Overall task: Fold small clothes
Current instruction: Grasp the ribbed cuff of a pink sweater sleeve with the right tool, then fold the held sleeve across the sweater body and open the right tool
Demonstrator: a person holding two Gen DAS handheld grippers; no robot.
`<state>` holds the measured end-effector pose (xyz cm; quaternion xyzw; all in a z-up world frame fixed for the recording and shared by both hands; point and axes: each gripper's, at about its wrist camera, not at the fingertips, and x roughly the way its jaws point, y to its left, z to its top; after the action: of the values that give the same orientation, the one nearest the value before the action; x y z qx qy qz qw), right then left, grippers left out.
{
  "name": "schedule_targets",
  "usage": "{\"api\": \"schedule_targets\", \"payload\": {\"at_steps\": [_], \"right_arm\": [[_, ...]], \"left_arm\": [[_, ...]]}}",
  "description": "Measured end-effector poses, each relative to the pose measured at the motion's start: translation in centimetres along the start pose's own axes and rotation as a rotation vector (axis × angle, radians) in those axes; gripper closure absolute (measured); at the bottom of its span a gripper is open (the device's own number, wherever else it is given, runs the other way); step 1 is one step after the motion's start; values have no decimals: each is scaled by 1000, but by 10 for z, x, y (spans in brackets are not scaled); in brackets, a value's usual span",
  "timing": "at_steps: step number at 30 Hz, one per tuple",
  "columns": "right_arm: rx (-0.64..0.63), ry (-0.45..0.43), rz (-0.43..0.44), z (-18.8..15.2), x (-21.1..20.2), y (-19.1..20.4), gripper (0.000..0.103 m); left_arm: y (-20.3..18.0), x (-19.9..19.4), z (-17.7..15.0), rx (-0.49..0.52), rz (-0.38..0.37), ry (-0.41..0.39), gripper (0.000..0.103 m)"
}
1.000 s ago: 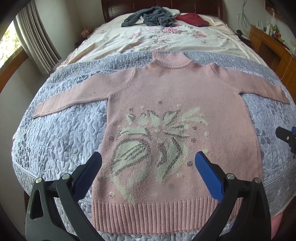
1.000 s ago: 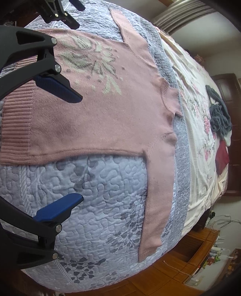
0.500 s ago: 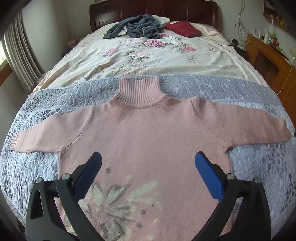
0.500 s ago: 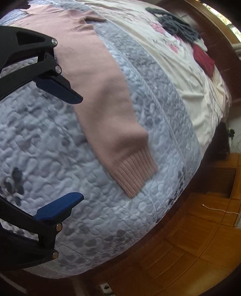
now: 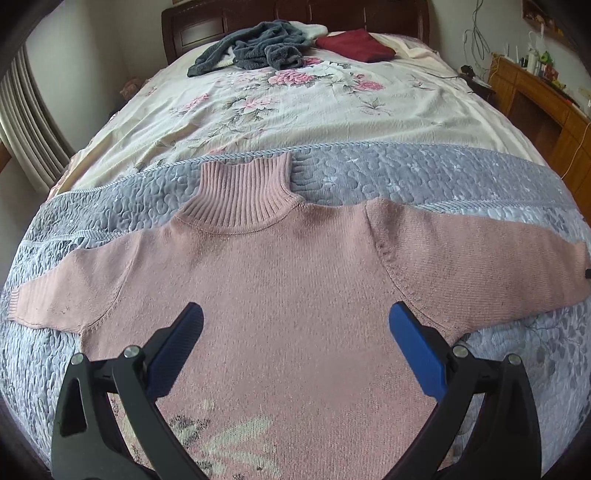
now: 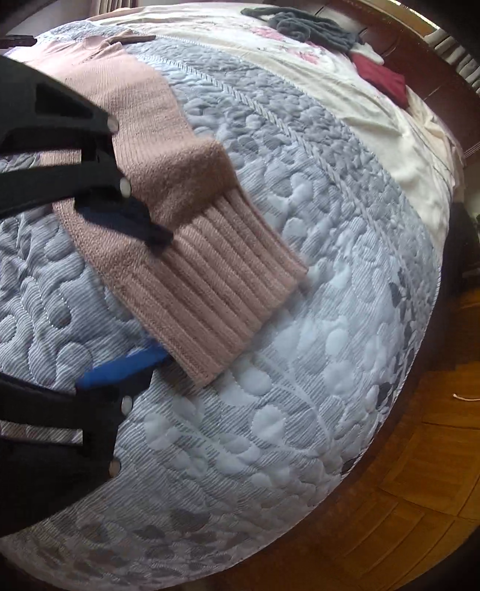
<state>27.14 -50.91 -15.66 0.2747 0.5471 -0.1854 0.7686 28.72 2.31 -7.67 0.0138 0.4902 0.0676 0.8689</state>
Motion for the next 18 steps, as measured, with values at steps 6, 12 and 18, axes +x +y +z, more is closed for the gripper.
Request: {"api": "schedule_targets", "payload": {"at_steps": [6, 12, 18], "right_arm": [[17, -71, 56, 1, -24, -3, 90], [64, -33, 15, -16, -11, -19, 90], [-52, -163, -57, -19, -46, 23, 92]], "left_arm": [[10, 2, -11, -1, 2, 12, 3], [17, 5, -19, 0, -3, 31, 3], [35, 1, -21, -7, 1, 24, 3]]}}
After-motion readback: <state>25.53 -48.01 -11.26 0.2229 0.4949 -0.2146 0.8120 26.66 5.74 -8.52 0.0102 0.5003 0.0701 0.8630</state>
